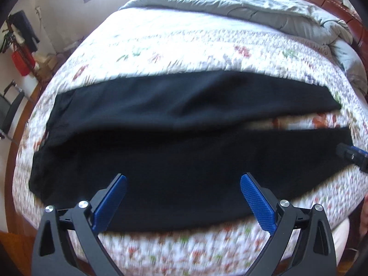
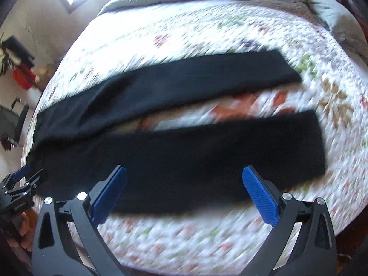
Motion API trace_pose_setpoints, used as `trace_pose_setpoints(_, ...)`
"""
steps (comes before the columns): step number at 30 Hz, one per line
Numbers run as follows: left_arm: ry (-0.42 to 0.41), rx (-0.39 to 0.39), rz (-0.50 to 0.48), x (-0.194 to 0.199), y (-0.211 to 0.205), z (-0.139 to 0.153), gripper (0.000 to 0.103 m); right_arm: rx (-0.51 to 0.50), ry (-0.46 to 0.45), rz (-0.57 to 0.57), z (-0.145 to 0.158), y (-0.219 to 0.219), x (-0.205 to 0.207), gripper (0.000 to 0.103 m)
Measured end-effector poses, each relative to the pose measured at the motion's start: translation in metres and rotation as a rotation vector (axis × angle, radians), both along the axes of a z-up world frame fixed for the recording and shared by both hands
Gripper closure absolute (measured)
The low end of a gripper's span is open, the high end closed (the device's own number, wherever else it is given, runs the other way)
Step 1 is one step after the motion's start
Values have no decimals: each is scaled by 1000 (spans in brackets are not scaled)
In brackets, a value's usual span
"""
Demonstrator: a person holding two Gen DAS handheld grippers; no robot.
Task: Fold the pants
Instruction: 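Lower both tools to the pant leg hems and grasp the hem edges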
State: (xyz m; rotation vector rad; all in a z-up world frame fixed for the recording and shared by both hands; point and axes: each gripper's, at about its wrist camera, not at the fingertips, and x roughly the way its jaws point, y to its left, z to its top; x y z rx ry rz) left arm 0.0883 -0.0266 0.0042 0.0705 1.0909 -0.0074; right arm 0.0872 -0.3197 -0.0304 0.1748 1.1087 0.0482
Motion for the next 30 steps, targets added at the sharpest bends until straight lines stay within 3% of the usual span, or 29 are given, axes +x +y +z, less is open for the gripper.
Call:
trace_pose_setpoints(4,-21,-37,-34,56,-24,5,4,-17,-10,-40,7,-63,64,3)
trace_pose_setpoints(6,-13,-53,-36,87,-38,0,4,20,9,-44,2,-94,97,3)
trace_pose_setpoints(9,10,-91,-35,133,-57,-12,4,-2,44,-46,-9,-132,144,3)
trace_pose_setpoints(15,58,-173,-95,195,-89,-40,4,41,156,17,-50,-173,207,3)
trace_pose_setpoints(18,70,-189,-135,213,-102,-51,4,110,193,66,-66,-175,217,3)
trace_pose_setpoints(21,89,-193,-142,223,-110,-59,4,105,179,106,-71,-171,219,3)
trace_pose_setpoints(23,97,-202,-135,230,-113,-65,4,111,153,131,-70,-169,216,15)
trace_pose_setpoints(25,101,-207,-134,236,-117,-69,4,45,136,133,-67,-169,214,65)
trace_pose_setpoints(26,102,-207,-141,238,-119,-70,4,44,129,128,-66,-173,212,70)
trace_pose_setpoints(27,101,-209,-154,241,-122,-71,4,104,121,120,-64,-183,210,78)
trace_pose_setpoints(28,99,-208,-177,244,-126,-71,4,145,111,116,-62,-189,207,94)
trace_pose_setpoints(30,91,-208,-232,249,-133,-71,4,203,78,109,-53,-203,198,98)
